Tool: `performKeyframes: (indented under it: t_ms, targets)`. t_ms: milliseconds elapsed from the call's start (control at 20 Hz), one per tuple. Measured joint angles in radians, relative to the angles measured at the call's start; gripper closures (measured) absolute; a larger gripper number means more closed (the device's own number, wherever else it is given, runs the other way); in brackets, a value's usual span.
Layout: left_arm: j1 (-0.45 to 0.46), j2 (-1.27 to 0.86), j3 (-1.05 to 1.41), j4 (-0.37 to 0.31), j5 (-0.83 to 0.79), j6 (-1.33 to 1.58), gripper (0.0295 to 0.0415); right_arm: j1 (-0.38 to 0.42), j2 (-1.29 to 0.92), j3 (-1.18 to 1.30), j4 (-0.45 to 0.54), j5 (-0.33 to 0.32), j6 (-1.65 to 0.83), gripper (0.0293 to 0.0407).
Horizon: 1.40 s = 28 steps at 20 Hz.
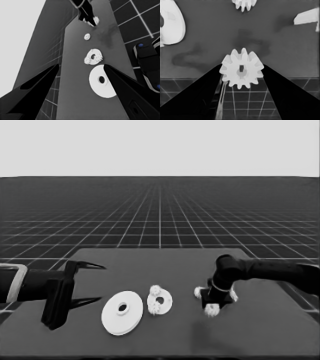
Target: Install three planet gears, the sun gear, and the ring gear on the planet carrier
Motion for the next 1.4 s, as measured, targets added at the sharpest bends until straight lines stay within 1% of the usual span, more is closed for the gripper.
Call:
performKeyframes:
  t_ms: [100, 150, 200, 250, 350, 600, 650, 700, 750, 900, 1100, 1150, 1200, 1250, 1300, 1400]
  targets:
    - [0.000, 0.000, 0.000, 0.000, 0.000, 0.000, 0.0326, 0.002, 0.000, 0.000, 0.003, 0.000, 0.000, 0.0387]
    - [0.000, 0.000, 0.000, 0.000, 0.000, 0.000, 0.0326, 0.024, 0.187, -0.170, 0.023, -0.020, 0.062, 0.0387]
    - [0.000, 0.000, 0.000, 0.000, 0.000, 0.000, 0.0326, 0.036, 0.346, -0.308, 0.034, -0.018, 0.055, 0.0387]
    - [0.000, 0.000, 0.000, 0.000, 0.000, 0.000, 0.0326, 0.041, 0.435, -0.413, 0.040, -0.013, 0.028, 0.0387]
    - [0.000, 0.000, 0.000, 0.000, 0.000, 0.000, 0.0326, 0.044, 0.515, -0.527, 0.046, -0.006, -0.013, 0.0387]
    - [0.000, 0.000, 0.000, 0.000, 0.000, 0.000, 0.0326, 0.044, 0.553, -0.592, 0.048, -0.002, -0.038, 0.0387]
    - [0.000, 0.000, 0.000, 0.000, 0.000, 0.000, 0.0326, -0.016, 0.563, -0.623, -0.014, 0.016, -0.058, 0.0387]
    - [0.000, 0.000, 0.000, 0.000, 0.000, 0.000, 0.0326, -0.059, 0.570, -0.650, -0.050, 0.030, -0.074, 0.0387]
    - [0.000, 0.000, 0.000, 0.000, 0.000, 0.000, 0.0326, -0.082, 0.575, -0.669, -0.070, 0.039, -0.085, 0.0387]
    - [0.000, 0.000, 0.000, 0.000, 0.000, 0.000, 0.0326, -0.105, 0.583, -0.693, -0.092, 0.051, -0.098, 0.0388]
    - [0.000, 0.000, 0.000, 0.000, 0.000, 0.000, 0.0326, -0.110, 0.584, -0.698, -0.097, 0.054, -0.101, 0.0387]
    - [0.000, 0.000, 0.000, 0.000, 0.000, 0.000, 0.0326, -0.110, 0.584, -0.698, -0.097, 0.054, -0.101, 0.0356]
    - [0.000, 0.000, 0.000, 0.000, 0.000, 0.000, 0.0326, -0.110, 0.584, -0.699, -0.097, 0.054, -0.101, 0.0328]
    - [0.000, 0.000, 0.000, 0.000, 0.000, 0.000, 0.0326, -0.110, 0.584, -0.699, -0.097, 0.054, -0.101, 0.0319]
    - [0.000, 0.000, 0.000, 0.000, 0.000, 0.000, 0.0326, -0.110, 0.584, -0.699, -0.097, 0.054, -0.101, 0.0316]
    - [0.000, 0.000, 0.000, 0.000, 0.000, 0.000, 0.0326, -0.110, 0.584, -0.699, -0.097, 0.054, -0.101, 0.0315]
